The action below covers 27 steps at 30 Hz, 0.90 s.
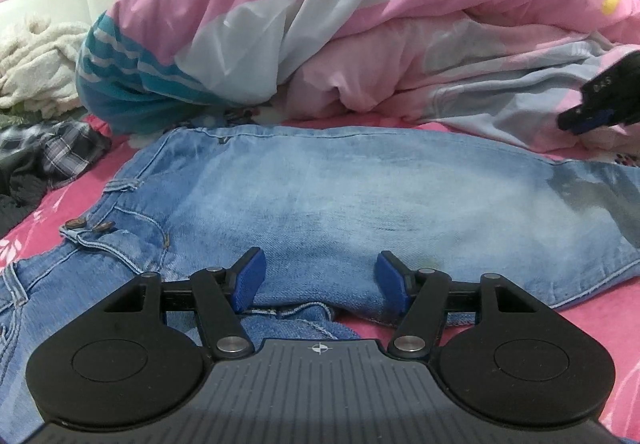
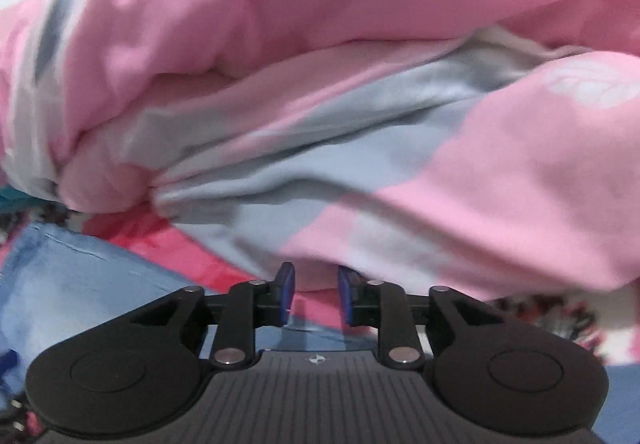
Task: Fold clothes
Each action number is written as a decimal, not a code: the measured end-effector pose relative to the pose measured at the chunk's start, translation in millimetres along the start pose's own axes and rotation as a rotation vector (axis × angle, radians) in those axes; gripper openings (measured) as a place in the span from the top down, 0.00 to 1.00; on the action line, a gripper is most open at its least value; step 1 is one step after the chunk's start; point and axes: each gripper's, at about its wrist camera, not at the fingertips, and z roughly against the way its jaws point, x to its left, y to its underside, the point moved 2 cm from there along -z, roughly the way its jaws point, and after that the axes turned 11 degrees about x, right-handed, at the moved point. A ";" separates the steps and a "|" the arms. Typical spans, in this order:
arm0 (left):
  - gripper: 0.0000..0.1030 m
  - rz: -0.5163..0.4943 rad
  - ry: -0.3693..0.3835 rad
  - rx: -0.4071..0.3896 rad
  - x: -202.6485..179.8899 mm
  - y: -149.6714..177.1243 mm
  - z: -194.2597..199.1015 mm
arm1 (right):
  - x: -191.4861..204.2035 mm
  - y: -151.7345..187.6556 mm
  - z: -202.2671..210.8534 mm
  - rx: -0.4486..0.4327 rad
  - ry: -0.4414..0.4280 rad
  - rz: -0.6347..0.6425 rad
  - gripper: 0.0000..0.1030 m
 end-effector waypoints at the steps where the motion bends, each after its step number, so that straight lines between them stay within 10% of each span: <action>1: 0.40 0.001 0.002 0.000 0.2 0.1 0.0 | -8.5 -1.2 -1.6 0.020 0.014 0.007 0.75; 27: 0.39 -0.008 -0.009 0.000 -0.2 0.9 -1.3 | -40.5 36.3 4.9 0.030 -0.167 0.308 0.61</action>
